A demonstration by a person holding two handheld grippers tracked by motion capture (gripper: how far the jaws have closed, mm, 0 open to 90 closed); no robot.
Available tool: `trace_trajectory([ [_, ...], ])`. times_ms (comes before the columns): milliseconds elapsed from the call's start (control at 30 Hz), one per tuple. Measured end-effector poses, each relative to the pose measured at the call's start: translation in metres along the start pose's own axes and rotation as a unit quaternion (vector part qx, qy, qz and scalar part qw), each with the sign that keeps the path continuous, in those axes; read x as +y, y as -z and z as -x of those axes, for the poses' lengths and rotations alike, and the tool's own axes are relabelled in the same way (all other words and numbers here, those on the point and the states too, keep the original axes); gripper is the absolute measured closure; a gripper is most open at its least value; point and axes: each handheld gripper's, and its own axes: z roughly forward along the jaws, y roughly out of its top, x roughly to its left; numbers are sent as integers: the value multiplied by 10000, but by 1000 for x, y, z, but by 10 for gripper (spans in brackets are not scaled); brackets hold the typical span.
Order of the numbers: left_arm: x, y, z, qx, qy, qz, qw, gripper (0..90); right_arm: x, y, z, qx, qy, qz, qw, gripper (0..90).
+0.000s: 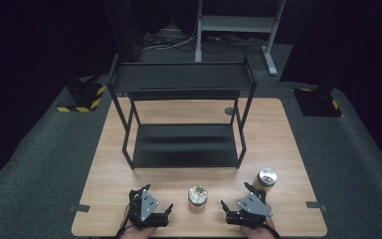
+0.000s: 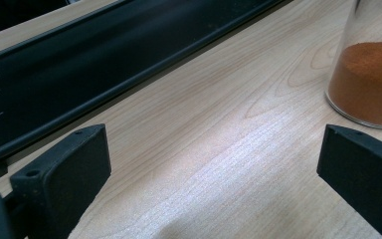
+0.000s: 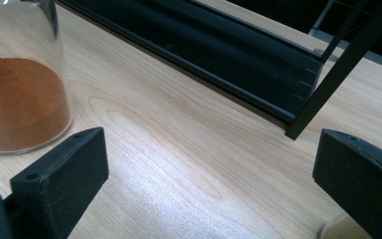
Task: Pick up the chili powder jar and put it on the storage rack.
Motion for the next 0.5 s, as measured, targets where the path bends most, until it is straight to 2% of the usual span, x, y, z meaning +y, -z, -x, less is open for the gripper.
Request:
trace_trajectory([
  [100, 1, 2, 0, -33, -19, 16, 10000, 6, 0, 0, 2, 28, -43, -3, 10000, 0],
  [200, 2, 7, 0, -78, 6, 142, 9999, 6, 0, 0, 2, 25, -50, -5, 10000, 0],
  [333, 5, 18, -1, -221, 145, 410, 9988, 6, 0, 0, 0, 22, 17, -1, 10000, 0],
  [500, 6, 21, 1, -293, 120, 575, 9978, 6, 0, 0, 1, 25, -12, 0, 10000, 0],
])
